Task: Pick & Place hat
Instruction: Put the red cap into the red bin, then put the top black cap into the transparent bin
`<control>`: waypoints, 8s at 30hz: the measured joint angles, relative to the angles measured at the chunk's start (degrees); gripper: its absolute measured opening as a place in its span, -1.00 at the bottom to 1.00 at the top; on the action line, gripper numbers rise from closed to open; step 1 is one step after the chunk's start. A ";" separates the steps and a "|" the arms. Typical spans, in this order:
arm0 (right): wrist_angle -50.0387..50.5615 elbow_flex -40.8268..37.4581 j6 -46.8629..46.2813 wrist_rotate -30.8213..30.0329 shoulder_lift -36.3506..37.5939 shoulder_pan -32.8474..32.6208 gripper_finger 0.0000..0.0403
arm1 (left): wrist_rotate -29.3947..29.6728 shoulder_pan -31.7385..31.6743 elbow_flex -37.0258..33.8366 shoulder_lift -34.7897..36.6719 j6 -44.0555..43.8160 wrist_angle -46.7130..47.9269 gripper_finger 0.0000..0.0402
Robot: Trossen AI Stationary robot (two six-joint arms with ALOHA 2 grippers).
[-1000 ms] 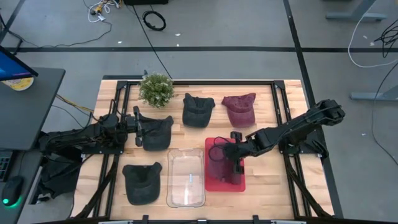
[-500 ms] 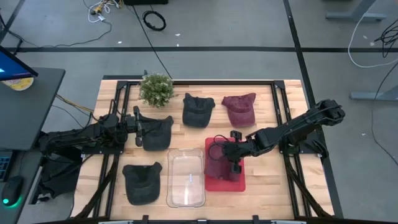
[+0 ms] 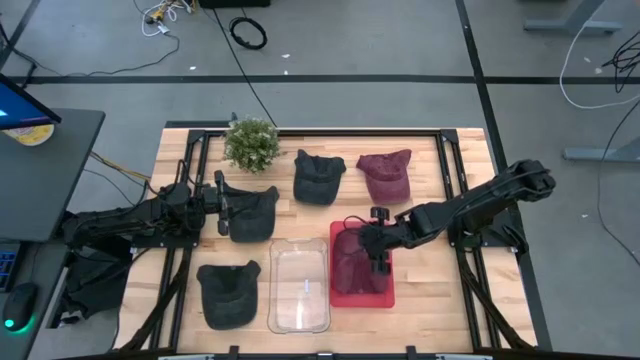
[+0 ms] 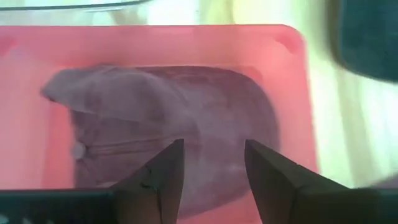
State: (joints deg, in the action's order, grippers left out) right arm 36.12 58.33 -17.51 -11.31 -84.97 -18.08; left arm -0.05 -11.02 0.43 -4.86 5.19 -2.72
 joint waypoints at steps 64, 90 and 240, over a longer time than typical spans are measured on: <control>-3.61 -14.58 43.51 9.78 4.61 53.96 -0.32 | 0.02 0.00 0.00 0.00 -0.01 -0.02 -0.14; 7.81 -9.68 26.47 7.26 10.90 44.14 -0.98 | 0.02 0.00 0.00 0.00 -0.02 -0.02 -0.14; 5.51 15.85 -11.99 -0.55 -12.90 3.42 -0.23 | 0.02 0.00 0.00 0.00 -0.02 -0.02 -0.14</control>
State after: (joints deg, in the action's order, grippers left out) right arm 41.63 74.17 -29.50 -11.86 -97.86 -14.66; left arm -0.04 -11.02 0.43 -4.86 5.17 -2.74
